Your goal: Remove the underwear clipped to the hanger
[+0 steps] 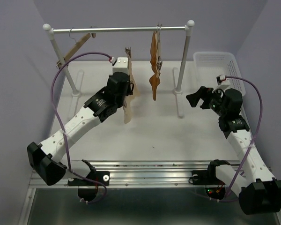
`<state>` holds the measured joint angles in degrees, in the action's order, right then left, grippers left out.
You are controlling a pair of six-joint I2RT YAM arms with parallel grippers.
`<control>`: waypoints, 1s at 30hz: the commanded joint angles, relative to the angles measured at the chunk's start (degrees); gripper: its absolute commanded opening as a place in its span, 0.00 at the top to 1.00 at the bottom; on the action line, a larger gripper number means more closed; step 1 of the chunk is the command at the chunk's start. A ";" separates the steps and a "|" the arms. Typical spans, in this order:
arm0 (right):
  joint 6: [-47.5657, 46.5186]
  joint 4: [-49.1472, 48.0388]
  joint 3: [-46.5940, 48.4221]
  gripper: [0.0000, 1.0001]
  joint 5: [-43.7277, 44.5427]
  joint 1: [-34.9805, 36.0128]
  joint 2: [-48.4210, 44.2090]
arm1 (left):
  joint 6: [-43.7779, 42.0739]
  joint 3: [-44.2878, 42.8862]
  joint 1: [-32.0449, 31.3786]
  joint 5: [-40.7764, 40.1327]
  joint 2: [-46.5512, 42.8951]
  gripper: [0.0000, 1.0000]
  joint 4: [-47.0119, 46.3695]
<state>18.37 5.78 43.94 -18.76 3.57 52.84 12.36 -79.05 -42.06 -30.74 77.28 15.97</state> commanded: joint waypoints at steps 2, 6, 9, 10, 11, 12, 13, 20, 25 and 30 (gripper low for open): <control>-7.90 -9.82 6.41 0.00 -23.57 0.12 1.04 | 6.62 11.68 -0.74 9.79 -12.40 1.00 -2.52; -16.68 -7.37 10.10 0.00 -34.30 0.12 0.60 | 8.55 18.74 -0.91 16.64 -20.92 1.00 -0.85; -21.78 -6.57 12.48 0.00 -44.14 0.12 0.25 | 8.73 23.40 -0.91 25.86 -27.34 1.00 -0.76; -23.63 -7.01 13.09 0.00 -50.34 0.12 0.51 | 8.56 24.63 -0.91 28.00 -30.40 1.00 -1.28; -24.78 -6.92 14.58 0.00 -52.93 0.12 1.47 | 8.73 26.47 -0.91 29.24 -31.47 1.00 -1.29; -25.13 -6.58 15.81 0.00 -54.52 0.12 2.26 | 8.65 27.10 -1.00 33.34 -32.70 1.00 -1.11; -22.27 -6.92 17.30 0.00 -53.49 0.64 3.05 | 8.56 27.62 -1.00 35.12 -34.45 1.00 -0.85; -5.97 -0.64 34.53 0.00 -58.40 2.74 19.04 | 6.89 32.81 -1.00 48.31 -40.97 1.00 -1.73; -14.41 5.65 38.41 0.00 -60.50 6.00 23.62 | 5.84 34.83 -1.09 55.69 -43.61 1.00 -1.38; -13.71 5.64 37.10 0.00 -62.44 9.25 25.64 | 4.69 35.63 -1.09 60.61 -45.37 1.00 -2.52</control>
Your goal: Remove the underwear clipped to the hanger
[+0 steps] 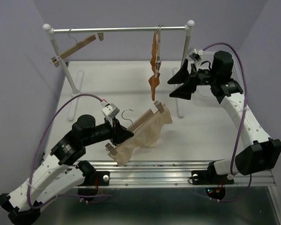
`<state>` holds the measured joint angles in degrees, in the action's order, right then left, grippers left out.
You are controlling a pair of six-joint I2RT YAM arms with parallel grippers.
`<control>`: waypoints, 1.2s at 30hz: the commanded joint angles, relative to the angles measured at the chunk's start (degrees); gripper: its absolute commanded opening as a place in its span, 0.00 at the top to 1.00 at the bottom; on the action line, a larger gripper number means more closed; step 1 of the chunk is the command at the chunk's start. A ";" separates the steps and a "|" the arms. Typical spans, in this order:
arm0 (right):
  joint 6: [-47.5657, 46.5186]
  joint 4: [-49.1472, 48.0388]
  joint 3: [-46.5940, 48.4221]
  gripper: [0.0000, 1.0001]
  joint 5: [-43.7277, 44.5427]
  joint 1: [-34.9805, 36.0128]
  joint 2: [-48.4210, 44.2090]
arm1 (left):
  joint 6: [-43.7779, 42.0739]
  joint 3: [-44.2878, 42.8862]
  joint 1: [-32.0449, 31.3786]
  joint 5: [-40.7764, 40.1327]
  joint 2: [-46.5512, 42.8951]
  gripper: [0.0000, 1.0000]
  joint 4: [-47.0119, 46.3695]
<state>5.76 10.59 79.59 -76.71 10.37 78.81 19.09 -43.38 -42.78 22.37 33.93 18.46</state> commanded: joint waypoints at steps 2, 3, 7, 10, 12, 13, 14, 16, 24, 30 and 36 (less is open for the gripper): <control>-0.75 1.01 1.00 0.00 -3.98 3.69 0.73 | -2.22 -0.13 -0.37 7.51 -2.20 1.00 -5.27; -0.31 1.62 1.00 0.00 -3.63 4.47 2.04 | -2.22 -0.04 -0.37 7.43 -2.20 1.00 -5.27; -3.18 3.64 -0.05 0.00 -4.33 6.68 3.72 | -2.30 -0.13 -0.37 7.95 -0.72 1.00 -5.27; -8.54 8.65 1.09 0.00 -3.45 7.29 3.81 | -2.65 -0.66 -0.37 7.86 0.95 1.00 -4.92; -11.80 13.65 2.40 0.00 -3.01 7.82 4.25 | -3.01 -1.18 -0.37 7.86 1.66 1.00 -4.84; -11.82 14.89 2.41 0.00 -2.66 7.82 4.25 | -3.18 -1.45 -0.37 7.78 1.66 1.00 -4.84; -13.04 16.73 2.84 0.00 -2.05 7.82 4.69 | -3.36 -1.97 -0.37 7.69 2.10 1.00 -4.57; -12.97 17.88 3.29 0.00 -1.61 7.82 5.30 | -3.97 -2.59 -0.37 7.25 2.45 1.00 -4.13; -15.94 26.39 5.57 0.01 1.91 8.35 6.97 | -5.47 -3.91 -0.37 6.90 4.12 1.00 -4.13; -16.92 27.47 4.43 0.01 2.71 8.35 5.14 | -5.82 -4.26 -0.37 6.63 4.12 1.00 -3.96; -17.80 29.39 3.99 0.04 4.19 8.88 4.08 | -5.82 -4.09 -0.37 6.28 4.47 1.00 -4.22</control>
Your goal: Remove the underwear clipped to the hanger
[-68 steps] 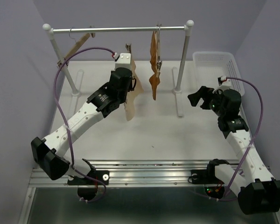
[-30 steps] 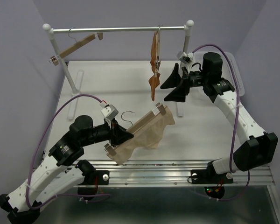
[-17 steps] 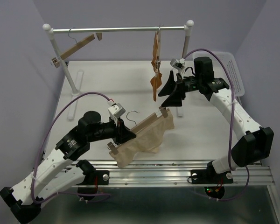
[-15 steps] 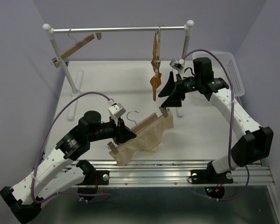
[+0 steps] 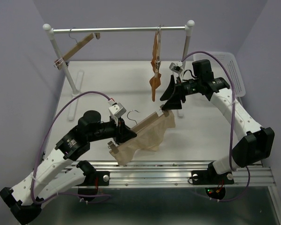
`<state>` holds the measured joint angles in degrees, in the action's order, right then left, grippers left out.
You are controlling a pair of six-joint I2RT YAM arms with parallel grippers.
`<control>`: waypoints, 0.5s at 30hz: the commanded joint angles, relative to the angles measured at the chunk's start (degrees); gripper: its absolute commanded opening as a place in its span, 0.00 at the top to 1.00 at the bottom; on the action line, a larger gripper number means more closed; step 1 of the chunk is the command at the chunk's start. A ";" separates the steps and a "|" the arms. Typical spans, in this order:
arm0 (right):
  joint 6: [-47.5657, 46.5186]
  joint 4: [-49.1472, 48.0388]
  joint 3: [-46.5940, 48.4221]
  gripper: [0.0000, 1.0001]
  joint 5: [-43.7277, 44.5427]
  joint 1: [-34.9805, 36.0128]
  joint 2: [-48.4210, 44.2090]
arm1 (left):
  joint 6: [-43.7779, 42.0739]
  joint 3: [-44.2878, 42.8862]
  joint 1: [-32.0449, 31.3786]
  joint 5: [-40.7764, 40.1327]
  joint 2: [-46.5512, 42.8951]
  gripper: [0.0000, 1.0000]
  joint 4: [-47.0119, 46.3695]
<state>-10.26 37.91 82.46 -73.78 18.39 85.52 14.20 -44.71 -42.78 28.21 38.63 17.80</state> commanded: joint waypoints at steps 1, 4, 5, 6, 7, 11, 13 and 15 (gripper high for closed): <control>-1.95 2.25 1.22 0.05 1.70 0.86 -2.81 | -0.75 -2.75 -0.37 0.45 -0.22 1.00 -3.56; -2.56 2.69 1.13 0.08 0.39 1.38 -3.34 | -0.57 -2.58 -0.37 0.10 -0.14 1.00 -3.83; -2.74 3.22 1.04 0.09 0.39 1.38 -3.51 | -0.49 -2.49 -0.37 -0.25 -0.05 1.00 -3.83; -2.92 3.31 0.87 0.09 0.39 1.38 -3.69 | -0.40 -2.49 -0.37 -0.61 0.04 1.00 -3.83; -2.92 3.22 0.69 0.10 0.56 1.38 -3.78 | -0.40 -2.49 -0.37 -0.96 0.21 1.00 -3.83; -3.62 3.75 0.25 0.14 0.48 1.91 -4.65 | 0.13 -2.49 -0.37 -2.98 0.04 1.00 -3.65; -3.71 3.58 -0.19 0.14 0.74 1.91 -5.35 | 0.39 -2.31 -0.37 -3.24 -0.40 1.00 -3.74; -3.71 3.40 -0.37 0.14 0.83 2.43 -5.62 | 0.74 -2.23 -0.37 -3.25 -0.66 1.00 -3.83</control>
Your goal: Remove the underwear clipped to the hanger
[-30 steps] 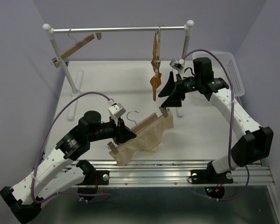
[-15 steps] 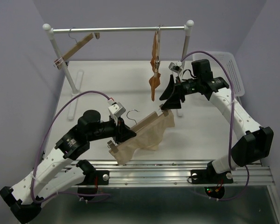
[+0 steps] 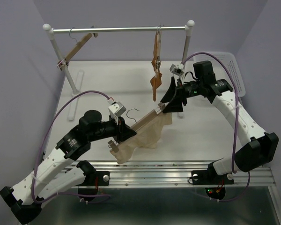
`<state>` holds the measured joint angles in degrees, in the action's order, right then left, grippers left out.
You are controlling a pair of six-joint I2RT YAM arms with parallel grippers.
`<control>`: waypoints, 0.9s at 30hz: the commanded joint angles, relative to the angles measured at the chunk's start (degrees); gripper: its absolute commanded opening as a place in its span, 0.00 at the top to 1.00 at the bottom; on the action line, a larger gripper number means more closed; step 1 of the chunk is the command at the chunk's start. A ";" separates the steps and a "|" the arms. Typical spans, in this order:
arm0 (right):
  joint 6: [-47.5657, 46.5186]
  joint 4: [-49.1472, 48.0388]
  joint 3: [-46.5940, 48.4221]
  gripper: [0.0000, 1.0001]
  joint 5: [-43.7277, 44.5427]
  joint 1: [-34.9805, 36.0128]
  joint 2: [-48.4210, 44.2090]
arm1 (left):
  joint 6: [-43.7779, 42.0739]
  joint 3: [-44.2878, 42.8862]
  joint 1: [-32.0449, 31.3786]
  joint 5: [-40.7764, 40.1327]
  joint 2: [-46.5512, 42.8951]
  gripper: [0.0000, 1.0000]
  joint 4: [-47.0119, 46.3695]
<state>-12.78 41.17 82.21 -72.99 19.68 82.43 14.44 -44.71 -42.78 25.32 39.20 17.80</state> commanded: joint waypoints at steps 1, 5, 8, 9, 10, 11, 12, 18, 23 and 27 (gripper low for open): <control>-1.20 0.23 -0.13 0.14 0.39 1.15 -2.63 | 0.59 -2.14 -0.37 -0.36 -1.49 1.00 -3.91; -1.46 0.32 -0.21 0.14 0.92 1.15 -2.45 | 0.59 -1.96 -0.37 0.34 -1.94 1.00 -4.18; -1.55 0.32 -0.04 0.14 0.75 1.67 -2.19 | 0.59 -1.79 -0.37 0.69 -2.02 1.00 -3.92; -1.72 0.23 -0.04 0.14 0.92 1.68 -1.93 | 0.51 -1.61 -0.28 1.56 -2.02 1.00 -4.09; -1.81 0.23 -0.04 0.13 1.27 1.68 -1.84 | 0.50 -1.52 -0.37 1.92 -2.20 1.00 -4.18; -1.81 0.14 -0.04 0.13 1.27 1.68 -1.84 | 0.42 -1.44 -0.37 2.27 -2.29 1.00 -4.35; -1.81 -0.03 0.05 0.13 1.10 1.68 -1.58 | 0.50 -1.43 -0.37 2.10 -2.29 1.00 -4.27; -2.61 -0.03 -0.04 0.26 -1.01 2.20 -1.49 | 0.86 -0.65 -0.37 2.89 -1.85 1.00 -4.70; -1.90 0.05 0.31 0.53 -0.40 2.20 -1.40 | 1.30 0.06 -0.37 2.81 -1.50 1.00 -5.76; -2.78 1.02 0.75 0.66 -0.22 2.20 -1.22 | 1.21 -0.20 -0.37 1.75 -1.93 1.00 -5.59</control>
<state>-14.92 41.63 81.89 -71.94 21.45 81.76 15.53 -44.60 -43.09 27.51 38.02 16.86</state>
